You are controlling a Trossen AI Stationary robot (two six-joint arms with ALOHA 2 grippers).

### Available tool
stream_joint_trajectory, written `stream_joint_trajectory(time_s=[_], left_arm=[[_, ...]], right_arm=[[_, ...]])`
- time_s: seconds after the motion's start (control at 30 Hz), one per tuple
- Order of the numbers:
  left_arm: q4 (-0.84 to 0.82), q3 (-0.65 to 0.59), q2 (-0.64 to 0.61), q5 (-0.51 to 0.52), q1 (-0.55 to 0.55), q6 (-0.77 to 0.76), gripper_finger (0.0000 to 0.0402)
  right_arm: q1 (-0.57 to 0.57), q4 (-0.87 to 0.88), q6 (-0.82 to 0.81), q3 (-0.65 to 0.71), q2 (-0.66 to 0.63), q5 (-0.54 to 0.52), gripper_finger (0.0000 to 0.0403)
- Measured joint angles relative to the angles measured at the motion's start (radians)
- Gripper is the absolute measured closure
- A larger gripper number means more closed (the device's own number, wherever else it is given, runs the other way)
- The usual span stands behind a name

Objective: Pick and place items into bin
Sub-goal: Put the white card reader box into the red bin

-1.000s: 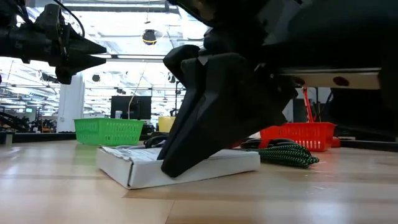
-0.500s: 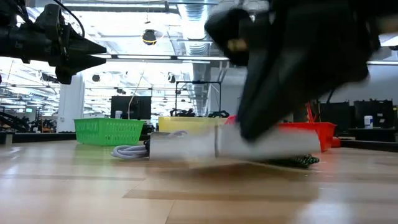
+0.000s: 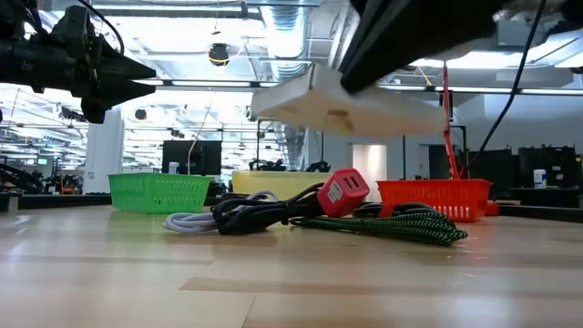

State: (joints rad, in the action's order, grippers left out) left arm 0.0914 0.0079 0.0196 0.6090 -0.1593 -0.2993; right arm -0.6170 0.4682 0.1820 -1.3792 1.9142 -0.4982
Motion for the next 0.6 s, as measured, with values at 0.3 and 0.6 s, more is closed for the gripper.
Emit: stream_joint_trajectory(time_s=[0.3, 0.6], left_arm=[[0.0, 0.0, 0.0, 0.0, 0.0, 0.0, 0.0235], [0.0, 0.0, 0.0, 0.0, 0.0, 0.0, 0.0235]], right_arm=[[0.101, 0.163, -0.112, -0.002, -0.122, -0.173, 0.0402], [0.311, 0.391, -0.305, -0.003, -0.224, -0.181, 0.0402]])
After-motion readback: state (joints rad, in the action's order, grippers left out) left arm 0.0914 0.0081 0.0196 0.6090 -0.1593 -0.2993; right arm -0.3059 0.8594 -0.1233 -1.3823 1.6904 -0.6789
